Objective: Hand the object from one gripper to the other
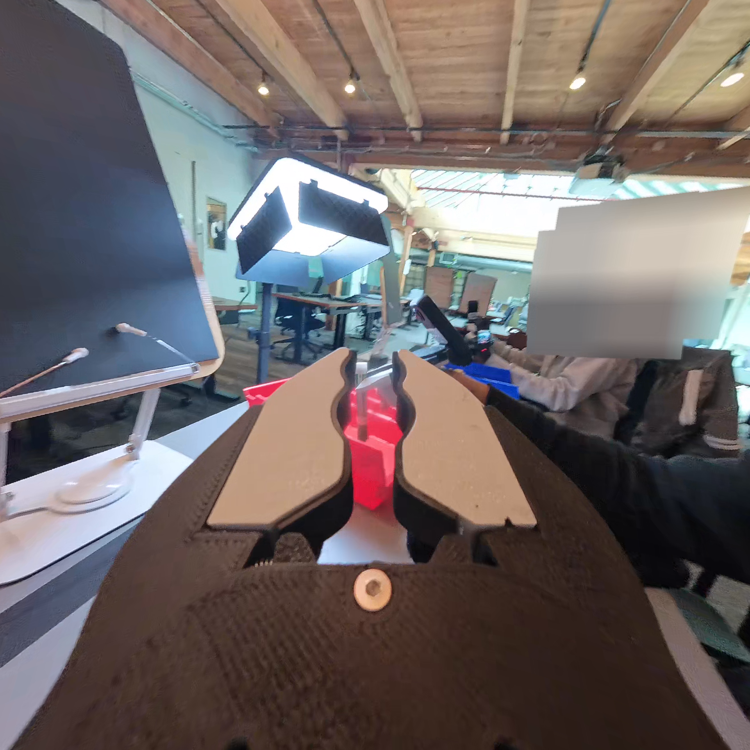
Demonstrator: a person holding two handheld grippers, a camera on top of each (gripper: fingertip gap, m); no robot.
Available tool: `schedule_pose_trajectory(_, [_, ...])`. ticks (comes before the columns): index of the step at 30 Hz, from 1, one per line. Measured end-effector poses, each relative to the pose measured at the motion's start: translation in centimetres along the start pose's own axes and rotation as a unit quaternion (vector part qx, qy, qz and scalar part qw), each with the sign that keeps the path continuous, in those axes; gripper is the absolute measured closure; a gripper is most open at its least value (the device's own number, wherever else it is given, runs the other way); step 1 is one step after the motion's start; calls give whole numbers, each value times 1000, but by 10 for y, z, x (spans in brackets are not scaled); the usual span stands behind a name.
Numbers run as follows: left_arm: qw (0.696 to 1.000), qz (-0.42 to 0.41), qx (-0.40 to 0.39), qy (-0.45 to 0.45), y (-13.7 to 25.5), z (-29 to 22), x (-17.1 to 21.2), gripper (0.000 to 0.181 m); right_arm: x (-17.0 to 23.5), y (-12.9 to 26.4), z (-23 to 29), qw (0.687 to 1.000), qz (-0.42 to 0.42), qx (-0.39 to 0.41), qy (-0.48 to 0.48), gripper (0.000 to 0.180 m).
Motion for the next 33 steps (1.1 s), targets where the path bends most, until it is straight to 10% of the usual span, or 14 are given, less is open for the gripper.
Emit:
schedule_pose_trajectory(17, [989,79,-55,-114,2,2,3,169,-21,-128,-79,981,86,113,-131,142])
schedule_pose_trajectory(27, [968,108,-158,-162,27,22,-20,149,-36,-39,9,969,-210,0,127,130])
schedule_pose_trajectory(33, [922,168,-257,-234,64,42,-35,168,9,23,97,929,-291,-119,197,176])
Point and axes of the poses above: each gripper's, where its closed fingertips meet, y back along the fingers, x out of its underside, z = x × y across the jaws, the point moved 9 cm from there along y, back along the fingers, and after that the axes turned 15 degrees about -y, right-handed, at the moved point
